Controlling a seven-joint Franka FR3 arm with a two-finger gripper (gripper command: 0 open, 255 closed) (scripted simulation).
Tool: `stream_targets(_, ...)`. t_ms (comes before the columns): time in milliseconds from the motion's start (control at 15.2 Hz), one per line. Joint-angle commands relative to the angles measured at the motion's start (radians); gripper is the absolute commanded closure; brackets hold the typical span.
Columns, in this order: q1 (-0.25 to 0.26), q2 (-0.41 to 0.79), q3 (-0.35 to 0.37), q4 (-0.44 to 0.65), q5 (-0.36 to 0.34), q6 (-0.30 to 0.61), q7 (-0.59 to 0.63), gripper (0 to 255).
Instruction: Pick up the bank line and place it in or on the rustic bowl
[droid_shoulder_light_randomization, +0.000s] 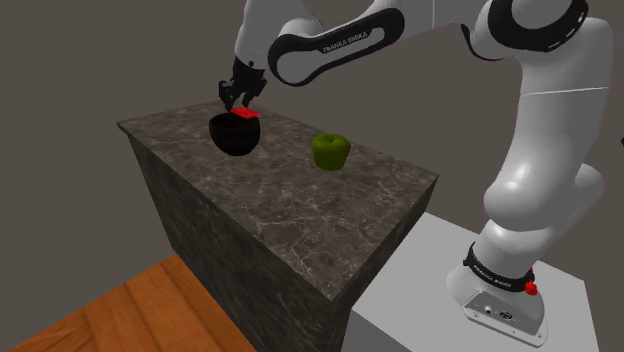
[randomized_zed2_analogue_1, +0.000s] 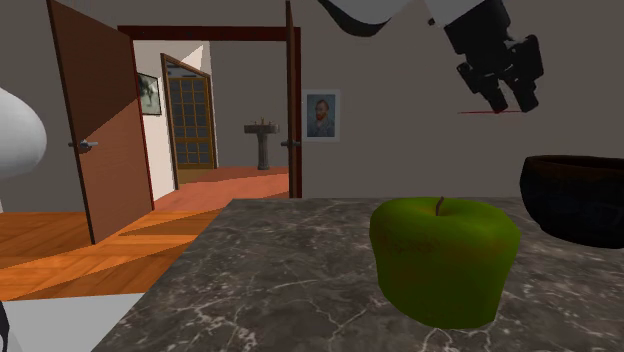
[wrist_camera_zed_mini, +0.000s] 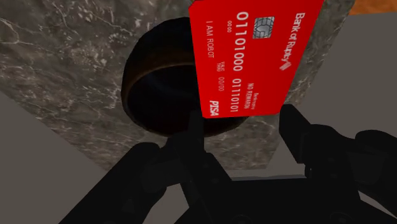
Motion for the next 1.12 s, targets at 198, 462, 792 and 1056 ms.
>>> stream_targets(198, 0.096, 0.206, -0.062, 0.282, -0.071, -0.100, -0.068, 255)
stream_targets(462, 0.199, 0.389, -0.106, 0.582, -0.099, -0.202, -0.160, 255)
stream_targets(792, 0.266, 0.512, -0.135, 0.768, -0.113, -0.242, -0.216, 255)
stream_targets(1056, 0.248, 0.509, -0.141, 0.705, -0.124, -0.191, -0.191, 255)
